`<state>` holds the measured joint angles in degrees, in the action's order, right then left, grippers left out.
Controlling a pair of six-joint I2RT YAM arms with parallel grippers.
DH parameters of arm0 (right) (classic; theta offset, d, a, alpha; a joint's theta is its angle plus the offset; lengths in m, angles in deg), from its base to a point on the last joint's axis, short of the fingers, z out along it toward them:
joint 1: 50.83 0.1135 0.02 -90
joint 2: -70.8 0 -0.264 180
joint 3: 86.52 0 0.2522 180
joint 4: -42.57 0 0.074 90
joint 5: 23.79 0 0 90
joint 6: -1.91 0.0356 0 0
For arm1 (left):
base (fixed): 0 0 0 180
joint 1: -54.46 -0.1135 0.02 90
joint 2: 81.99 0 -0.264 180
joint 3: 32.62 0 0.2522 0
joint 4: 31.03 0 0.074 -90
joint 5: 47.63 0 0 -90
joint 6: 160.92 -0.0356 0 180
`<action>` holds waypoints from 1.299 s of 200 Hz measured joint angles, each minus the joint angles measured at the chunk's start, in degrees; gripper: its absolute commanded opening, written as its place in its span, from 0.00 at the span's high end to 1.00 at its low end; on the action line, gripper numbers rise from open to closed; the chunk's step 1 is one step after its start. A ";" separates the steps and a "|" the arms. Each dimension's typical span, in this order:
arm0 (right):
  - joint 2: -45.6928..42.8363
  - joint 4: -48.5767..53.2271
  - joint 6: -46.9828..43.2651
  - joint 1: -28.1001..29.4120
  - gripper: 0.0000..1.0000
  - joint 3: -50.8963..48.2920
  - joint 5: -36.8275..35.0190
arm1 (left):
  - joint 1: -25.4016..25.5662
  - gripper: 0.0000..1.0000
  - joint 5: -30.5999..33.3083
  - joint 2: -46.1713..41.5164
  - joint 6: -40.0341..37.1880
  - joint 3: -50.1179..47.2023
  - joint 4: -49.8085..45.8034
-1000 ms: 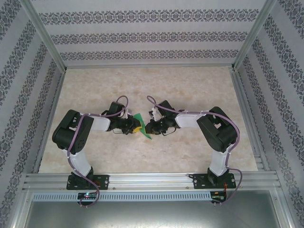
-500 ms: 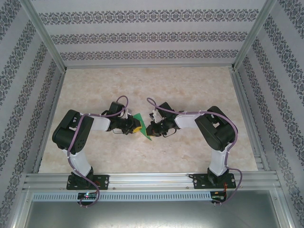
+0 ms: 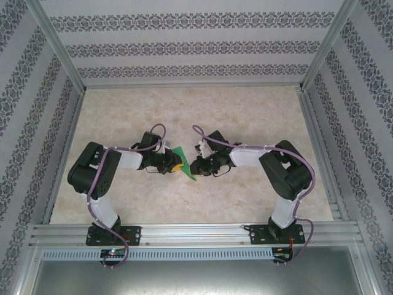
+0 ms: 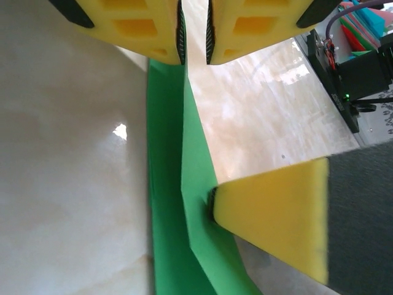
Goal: Fold a paper plane with a square sheet of paper (pick it up from the middle)
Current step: Fold the wing for the fifth time at the center of the table.
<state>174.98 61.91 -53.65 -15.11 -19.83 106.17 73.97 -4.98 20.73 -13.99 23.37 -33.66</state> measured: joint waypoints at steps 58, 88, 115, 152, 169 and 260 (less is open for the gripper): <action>1.25 0.83 -0.35 0.02 0.91 -0.28 0.04 | 0.00 0.81 -0.02 0.00 0.00 0.00 0.00; 2.93 0.33 -0.35 0.02 0.91 -0.20 0.52 | 0.00 0.81 -0.02 0.00 0.00 0.00 -0.02; 3.13 0.17 -0.35 0.00 0.90 -0.15 1.07 | 0.00 0.81 0.00 0.00 0.00 0.00 0.00; 2.14 0.74 -0.52 -0.13 0.81 -0.15 0.44 | 0.00 0.81 0.00 0.00 0.00 0.00 -0.04; -0.55 2.40 -1.01 -0.39 0.79 -0.17 -1.16 | 0.00 0.81 0.00 0.00 0.00 0.00 -0.07; -3.23 3.91 -1.20 2.97 1.00 4.13 -6.16 | 0.02 0.83 0.37 0.00 0.02 0.00 -0.22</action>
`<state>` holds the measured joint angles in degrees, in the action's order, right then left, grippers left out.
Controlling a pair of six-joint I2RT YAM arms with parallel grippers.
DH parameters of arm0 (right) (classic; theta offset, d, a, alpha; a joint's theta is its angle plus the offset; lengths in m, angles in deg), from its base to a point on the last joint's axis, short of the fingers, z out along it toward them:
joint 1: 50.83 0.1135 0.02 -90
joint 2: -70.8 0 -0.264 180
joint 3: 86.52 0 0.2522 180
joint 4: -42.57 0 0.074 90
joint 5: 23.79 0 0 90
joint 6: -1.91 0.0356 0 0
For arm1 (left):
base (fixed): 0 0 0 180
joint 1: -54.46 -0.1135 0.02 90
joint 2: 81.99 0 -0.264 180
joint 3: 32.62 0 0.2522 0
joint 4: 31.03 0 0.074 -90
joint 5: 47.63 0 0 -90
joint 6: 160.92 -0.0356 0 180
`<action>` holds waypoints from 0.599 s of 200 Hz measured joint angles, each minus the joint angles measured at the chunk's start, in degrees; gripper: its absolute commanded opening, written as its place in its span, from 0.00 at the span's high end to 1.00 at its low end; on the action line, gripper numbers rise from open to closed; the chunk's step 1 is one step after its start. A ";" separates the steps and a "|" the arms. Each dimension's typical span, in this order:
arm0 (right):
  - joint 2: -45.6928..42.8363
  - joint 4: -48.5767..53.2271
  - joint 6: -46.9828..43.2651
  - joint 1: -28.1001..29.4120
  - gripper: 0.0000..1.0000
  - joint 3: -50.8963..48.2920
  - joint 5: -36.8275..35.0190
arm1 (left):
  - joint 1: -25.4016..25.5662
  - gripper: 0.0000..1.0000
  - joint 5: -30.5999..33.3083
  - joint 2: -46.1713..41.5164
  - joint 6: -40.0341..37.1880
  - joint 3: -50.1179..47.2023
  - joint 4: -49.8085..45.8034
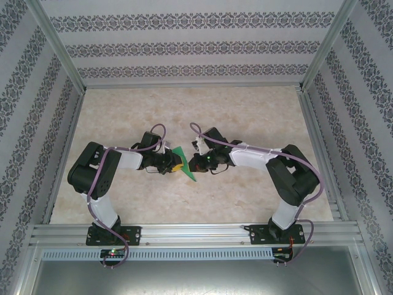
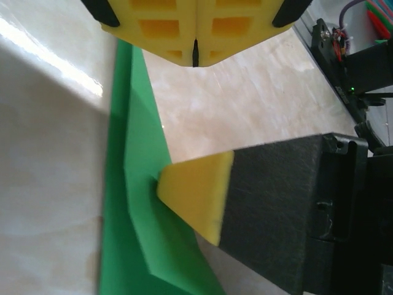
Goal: Fold a paper plane with a square sheet of paper (pick it up from the middle)
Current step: Fold the wing for the fifth time at the center of the table.
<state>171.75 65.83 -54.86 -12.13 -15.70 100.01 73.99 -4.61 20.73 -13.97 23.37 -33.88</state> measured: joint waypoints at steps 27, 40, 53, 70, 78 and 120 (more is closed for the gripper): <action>3.63 -0.07 0.02 1.20 1.00 3.21 -0.37 | 0.00 0.83 0.13 0.00 -0.02 0.00 -0.20; 5.14 -0.07 0.04 1.33 1.00 4.37 -0.61 | 0.00 0.84 0.17 0.00 -0.02 0.00 -0.22; 6.45 -0.04 0.04 1.31 1.00 5.18 -0.94 | 0.00 0.84 0.26 0.00 -0.02 0.02 -0.33; 7.50 0.02 0.04 1.31 1.00 5.46 -1.53 | 0.00 0.84 0.31 0.00 -0.07 0.20 -0.74; 7.65 0.20 0.07 1.31 1.00 5.46 -1.68 | 0.00 0.84 0.33 0.00 -0.22 0.37 -1.14; 8.61 0.20 0.55 1.29 1.00 5.46 -2.51 | 0.02 0.85 0.48 0.33 -1.51 1.40 -3.10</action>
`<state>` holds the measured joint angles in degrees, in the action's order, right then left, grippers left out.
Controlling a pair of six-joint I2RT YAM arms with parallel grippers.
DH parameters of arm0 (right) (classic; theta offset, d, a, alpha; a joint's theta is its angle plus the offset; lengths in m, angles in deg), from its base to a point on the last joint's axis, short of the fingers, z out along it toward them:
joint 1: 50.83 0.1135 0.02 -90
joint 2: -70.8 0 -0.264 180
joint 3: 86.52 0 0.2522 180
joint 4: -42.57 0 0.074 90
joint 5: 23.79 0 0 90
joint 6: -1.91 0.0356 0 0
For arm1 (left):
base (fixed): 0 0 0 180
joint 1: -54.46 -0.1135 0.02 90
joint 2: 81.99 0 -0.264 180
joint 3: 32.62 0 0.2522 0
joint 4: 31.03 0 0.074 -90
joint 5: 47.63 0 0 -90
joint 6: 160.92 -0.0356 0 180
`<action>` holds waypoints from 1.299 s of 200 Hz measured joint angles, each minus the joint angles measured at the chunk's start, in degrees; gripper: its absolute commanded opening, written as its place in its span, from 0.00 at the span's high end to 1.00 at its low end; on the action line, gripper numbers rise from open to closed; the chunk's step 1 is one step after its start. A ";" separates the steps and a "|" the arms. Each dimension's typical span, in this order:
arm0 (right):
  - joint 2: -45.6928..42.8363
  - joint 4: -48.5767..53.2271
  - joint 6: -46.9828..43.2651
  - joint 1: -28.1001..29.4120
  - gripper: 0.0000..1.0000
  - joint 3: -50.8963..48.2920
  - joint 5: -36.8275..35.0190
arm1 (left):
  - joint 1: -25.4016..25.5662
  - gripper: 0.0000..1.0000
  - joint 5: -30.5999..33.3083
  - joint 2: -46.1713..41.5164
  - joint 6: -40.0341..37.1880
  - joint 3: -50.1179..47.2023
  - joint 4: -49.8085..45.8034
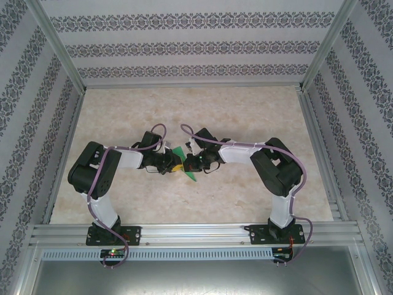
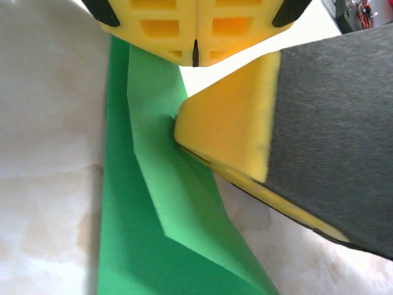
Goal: Fold a paper plane with a square sheet of paper (pick it up from the middle)
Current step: Fold the wing for the fifth time at the center of the table.
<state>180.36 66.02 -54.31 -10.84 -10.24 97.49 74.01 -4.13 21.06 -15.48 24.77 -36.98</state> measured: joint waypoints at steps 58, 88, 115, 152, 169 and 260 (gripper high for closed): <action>1.22 -0.07 0.35 -0.02 1.00 -0.13 -0.24 | 0.00 0.87 0.33 0.52 -1.53 2.05 -4.33; 1.22 0.00 0.31 -0.02 1.00 -0.17 -0.24 | 0.28 0.89 1.16 0.81 -2.62 3.43 -7.13; 1.22 0.42 -0.17 -0.02 1.00 -0.17 -0.24 | 0.39 0.92 1.90 1.05 -3.28 4.33 -9.01; 1.22 1.46 -2.27 -0.11 1.00 -0.15 -0.22 | 0.68 0.95 3.02 1.14 -4.55 5.44 -11.43; 1.22 1.88 -3.19 -0.11 1.00 -0.15 -0.22 | 0.76 0.97 3.43 1.14 -4.98 5.79 -12.17; -2.97 2.23 -5.73 -0.13 1.00 -5.57 -0.46 | 0.98 1.00 4.15 1.14 -6.01 6.25 -13.40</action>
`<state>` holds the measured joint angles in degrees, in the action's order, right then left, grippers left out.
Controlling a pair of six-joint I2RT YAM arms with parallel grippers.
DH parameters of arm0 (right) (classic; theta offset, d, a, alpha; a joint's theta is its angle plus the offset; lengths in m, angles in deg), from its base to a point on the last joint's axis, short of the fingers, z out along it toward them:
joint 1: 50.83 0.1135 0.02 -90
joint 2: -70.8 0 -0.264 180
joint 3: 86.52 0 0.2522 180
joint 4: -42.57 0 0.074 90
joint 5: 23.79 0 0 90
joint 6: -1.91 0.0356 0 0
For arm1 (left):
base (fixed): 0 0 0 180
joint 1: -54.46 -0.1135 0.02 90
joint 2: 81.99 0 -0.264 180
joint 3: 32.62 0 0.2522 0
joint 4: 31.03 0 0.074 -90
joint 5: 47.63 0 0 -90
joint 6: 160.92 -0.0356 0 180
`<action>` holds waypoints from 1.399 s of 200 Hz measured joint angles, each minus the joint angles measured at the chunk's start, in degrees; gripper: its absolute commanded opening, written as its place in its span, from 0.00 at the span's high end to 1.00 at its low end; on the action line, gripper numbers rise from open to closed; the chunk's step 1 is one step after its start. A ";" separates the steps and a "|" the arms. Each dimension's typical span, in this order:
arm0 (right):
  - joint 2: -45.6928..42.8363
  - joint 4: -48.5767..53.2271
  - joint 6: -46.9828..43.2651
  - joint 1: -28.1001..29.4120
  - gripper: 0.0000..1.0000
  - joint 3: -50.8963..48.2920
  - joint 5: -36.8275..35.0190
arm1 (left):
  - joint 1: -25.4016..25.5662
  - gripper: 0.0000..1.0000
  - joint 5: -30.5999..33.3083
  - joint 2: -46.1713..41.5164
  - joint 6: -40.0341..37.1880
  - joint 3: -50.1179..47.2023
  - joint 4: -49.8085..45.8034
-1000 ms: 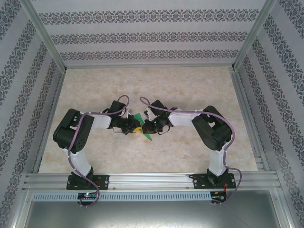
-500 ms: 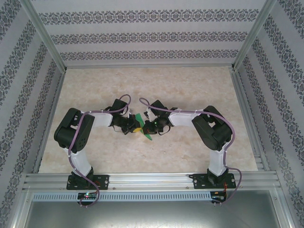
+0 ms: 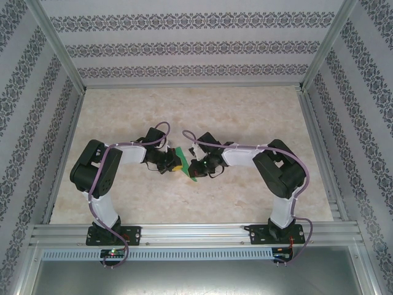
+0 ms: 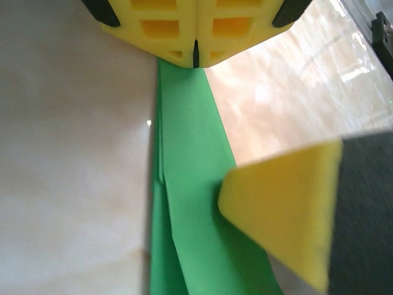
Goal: Fold a paper plane with a square sheet of paper (pick it up from the middle)
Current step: Fold the wing for the fifth time at the center of the table.
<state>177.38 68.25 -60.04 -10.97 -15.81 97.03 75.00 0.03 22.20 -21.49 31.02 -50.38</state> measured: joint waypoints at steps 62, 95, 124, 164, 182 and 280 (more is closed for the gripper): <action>-7.17 3.98 0.00 0.02 1.00 -6.88 -1.70 | 0.09 1.00 -0.28 0.00 0.00 -0.04 0.11; -10.67 7.10 0.04 0.02 1.00 -6.86 -3.43 | 0.09 1.00 -0.33 0.00 0.00 -0.07 0.24; -10.05 5.29 0.46 0.11 1.00 -3.76 -3.50 | 0.09 1.00 -0.44 -0.02 0.00 -0.15 0.44; -2.67 0.15 1.38 1.11 1.00 1.97 -2.51 | 0.04 1.00 -0.52 -0.02 0.00 -0.26 0.61; -0.09 -1.18 1.75 1.18 1.00 2.62 -2.10 | 0.04 1.00 -0.52 -0.02 0.00 -0.26 0.61; -4.04 -11.10 1.60 0.07 1.00 -8.90 0.50 | 0.04 1.00 -1.07 -0.02 0.00 -0.55 0.63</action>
<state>173.34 57.15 -58.44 -10.91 -24.71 97.54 75.04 -1.04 22.17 -21.49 30.48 -49.75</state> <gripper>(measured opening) 0.040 0.065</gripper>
